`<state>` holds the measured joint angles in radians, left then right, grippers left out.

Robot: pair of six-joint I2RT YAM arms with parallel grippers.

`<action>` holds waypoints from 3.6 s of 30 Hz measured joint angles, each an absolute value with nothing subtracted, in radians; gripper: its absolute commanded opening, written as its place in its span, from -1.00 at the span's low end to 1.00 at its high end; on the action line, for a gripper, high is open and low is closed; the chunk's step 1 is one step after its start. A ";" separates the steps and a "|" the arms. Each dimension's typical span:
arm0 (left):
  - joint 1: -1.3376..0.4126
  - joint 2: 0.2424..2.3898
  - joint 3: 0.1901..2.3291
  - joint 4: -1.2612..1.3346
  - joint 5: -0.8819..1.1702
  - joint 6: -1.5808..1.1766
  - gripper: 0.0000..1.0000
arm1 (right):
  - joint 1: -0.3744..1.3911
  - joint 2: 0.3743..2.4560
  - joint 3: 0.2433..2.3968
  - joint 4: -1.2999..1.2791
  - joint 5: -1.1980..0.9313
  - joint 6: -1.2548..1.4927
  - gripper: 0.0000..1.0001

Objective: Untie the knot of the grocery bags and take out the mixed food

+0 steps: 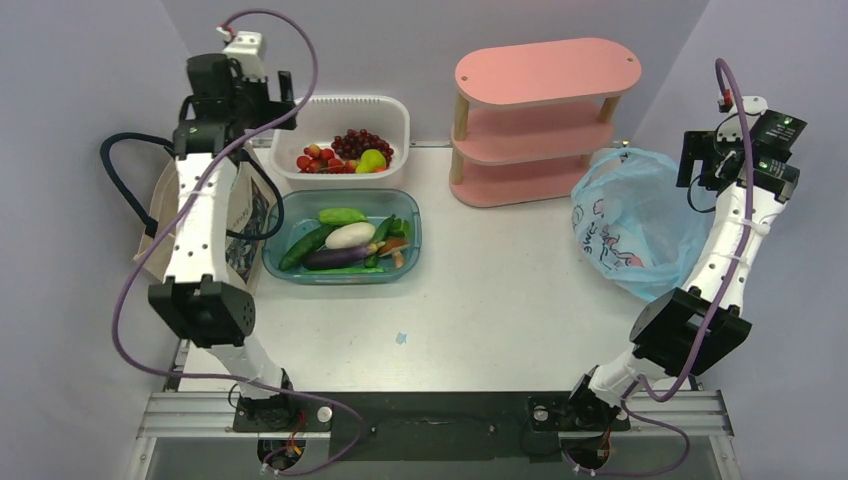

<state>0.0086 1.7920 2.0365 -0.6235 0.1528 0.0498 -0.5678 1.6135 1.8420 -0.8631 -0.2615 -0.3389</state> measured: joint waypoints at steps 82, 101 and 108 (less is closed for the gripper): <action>0.578 0.996 1.620 -1.478 0.045 0.537 0.16 | -0.201 1.174 1.520 -0.793 -0.630 -0.094 0.59; 0.578 0.977 1.586 -1.553 0.078 0.508 0.18 | -0.201 1.171 1.481 -0.762 -0.634 -0.074 0.59; 0.578 0.970 1.362 -1.504 0.044 0.487 -0.19 | -0.201 1.164 1.454 -0.764 -0.633 -0.081 0.59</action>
